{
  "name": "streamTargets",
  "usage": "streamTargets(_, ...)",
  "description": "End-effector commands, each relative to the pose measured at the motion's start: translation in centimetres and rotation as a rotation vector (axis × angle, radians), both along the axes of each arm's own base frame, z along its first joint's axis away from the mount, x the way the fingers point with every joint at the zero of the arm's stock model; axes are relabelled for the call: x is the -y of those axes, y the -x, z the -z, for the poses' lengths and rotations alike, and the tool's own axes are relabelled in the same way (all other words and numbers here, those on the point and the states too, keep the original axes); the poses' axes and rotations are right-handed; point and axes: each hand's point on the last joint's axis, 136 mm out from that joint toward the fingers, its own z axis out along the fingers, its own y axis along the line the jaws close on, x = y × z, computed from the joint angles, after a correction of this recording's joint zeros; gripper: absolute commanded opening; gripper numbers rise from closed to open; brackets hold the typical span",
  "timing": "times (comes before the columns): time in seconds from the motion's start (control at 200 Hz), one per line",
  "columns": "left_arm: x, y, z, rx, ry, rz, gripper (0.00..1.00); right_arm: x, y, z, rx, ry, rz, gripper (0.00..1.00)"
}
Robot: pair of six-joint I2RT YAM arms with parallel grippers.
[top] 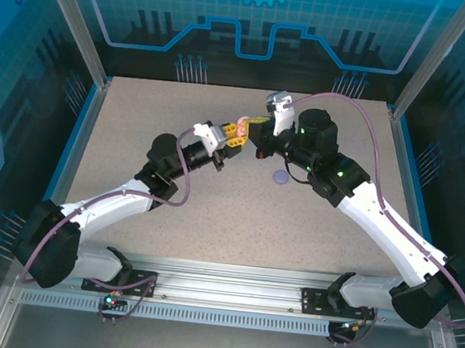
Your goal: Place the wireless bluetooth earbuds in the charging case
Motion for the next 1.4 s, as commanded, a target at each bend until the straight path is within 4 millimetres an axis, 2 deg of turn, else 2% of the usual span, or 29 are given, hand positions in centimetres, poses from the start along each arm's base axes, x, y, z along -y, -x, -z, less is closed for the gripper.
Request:
streamTargets(0.0, 0.0, 0.7, -3.2, 0.088, 0.043, 0.007, 0.00, -0.4, 0.0, 1.3, -0.021, 0.031, -0.038, 0.02)
streamTargets(0.275, -0.1, 0.5, -3.3, 0.090, 0.047, -0.003, 0.00, -0.8, 0.1, 2.4, -0.040, 0.056, -0.054, 0.03)
streamTargets(0.395, 0.0, 0.4, -3.1, 0.082, 0.045, -0.001, 0.00, -0.7, 0.2, 2.0, -0.039, 0.051, -0.053, 0.12)
streamTargets(0.49, 0.1, 0.3, -2.7, 0.066, 0.043, 0.003, 0.00, -0.6, 0.2, 1.0, -0.029, 0.035, -0.050, 0.19)
streamTargets(0.645, 0.2, 0.0, -1.9, 0.036, 0.042, 0.004, 0.00, -0.3, 0.3, -1.4, -0.013, -0.018, -0.038, 0.42)
streamTargets(0.94, 0.7, -0.1, -0.6, 0.002, 0.045, 0.008, 0.00, -0.5, 1.5, -5.7, 0.002, -0.143, -0.094, 0.57)
streamTargets(1.1, 0.6, -0.3, -0.3, -0.010, 0.058, 0.001, 0.00, 1.1, 0.2, -7.7, -0.038, -0.217, -0.041, 0.62)
streamTargets(1.23, 0.6, -0.5, 0.1, -0.024, 0.065, -0.001, 0.00, 2.7, -2.2, -6.2, -0.156, -0.196, 0.042, 0.62)
streamTargets(1.396, 0.6, -0.5, 0.8, -0.045, 0.062, -0.001, 0.00, 4.2, -4.7, -1.5, -0.381, -0.102, 0.120, 0.63)
